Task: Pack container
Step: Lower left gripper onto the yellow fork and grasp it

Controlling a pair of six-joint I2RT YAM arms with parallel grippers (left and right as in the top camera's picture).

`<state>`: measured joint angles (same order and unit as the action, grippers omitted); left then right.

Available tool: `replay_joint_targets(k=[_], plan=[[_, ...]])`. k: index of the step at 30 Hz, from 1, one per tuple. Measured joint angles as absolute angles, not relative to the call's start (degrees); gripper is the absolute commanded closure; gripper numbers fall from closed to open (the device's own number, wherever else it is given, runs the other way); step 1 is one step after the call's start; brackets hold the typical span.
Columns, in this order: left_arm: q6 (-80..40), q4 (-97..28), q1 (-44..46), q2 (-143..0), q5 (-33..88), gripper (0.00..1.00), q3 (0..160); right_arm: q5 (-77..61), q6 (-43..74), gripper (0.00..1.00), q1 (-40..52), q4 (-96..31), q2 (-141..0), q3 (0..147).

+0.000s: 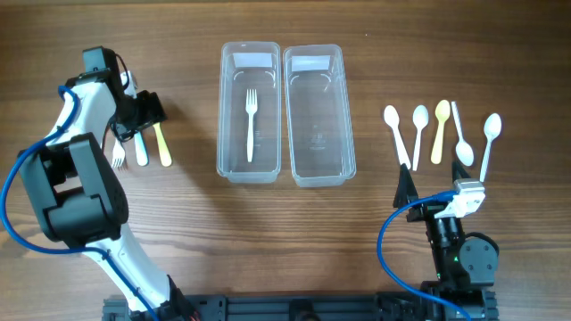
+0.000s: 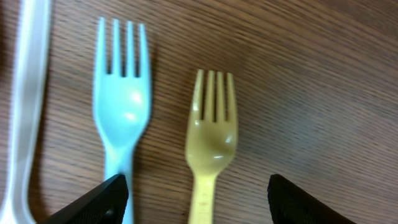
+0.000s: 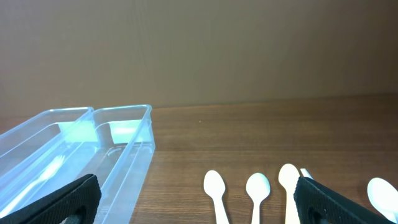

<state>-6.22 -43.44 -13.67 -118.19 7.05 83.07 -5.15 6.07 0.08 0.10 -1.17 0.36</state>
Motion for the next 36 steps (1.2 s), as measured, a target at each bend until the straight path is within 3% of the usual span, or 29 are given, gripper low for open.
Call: replay_joint_targets(k=[3, 25, 26, 28, 30, 36], plan=[[-6.1, -43.5, -12.8, -118.2, 7.9, 0.45, 82.5, -5.1, 6.0, 0.0, 0.1, 0.1, -1.2, 0.4], [-6.3, -42.8, -11.3, -119.9, 5.3, 0.49, 82.5, -5.1, 6.1, 0.0, 0.1, 0.1, -1.1, 0.4], [-6.5, -42.8, -11.3, -119.9, 5.2, 0.53, 82.5, -5.2, 6.1, 0.0, 0.1, 0.1, -1.2, 0.4], [-6.8, -42.8, -11.3, -120.0, 5.0, 0.81, 82.5, -5.1, 6.0, 0.0, 0.1, 0.1, -1.2, 0.4], [-7.4, -42.8, -11.3, -120.1, 4.5, 0.96, 82.6, -5.1, 6.1, 0.0, 0.1, 0.1, -1.2, 0.4], [-7.8, -43.9, -11.3, -119.6, 5.0, 0.96, 83.2, -5.1, 6.1, 0.0, 0.1, 0.1, -1.2, 0.4]])
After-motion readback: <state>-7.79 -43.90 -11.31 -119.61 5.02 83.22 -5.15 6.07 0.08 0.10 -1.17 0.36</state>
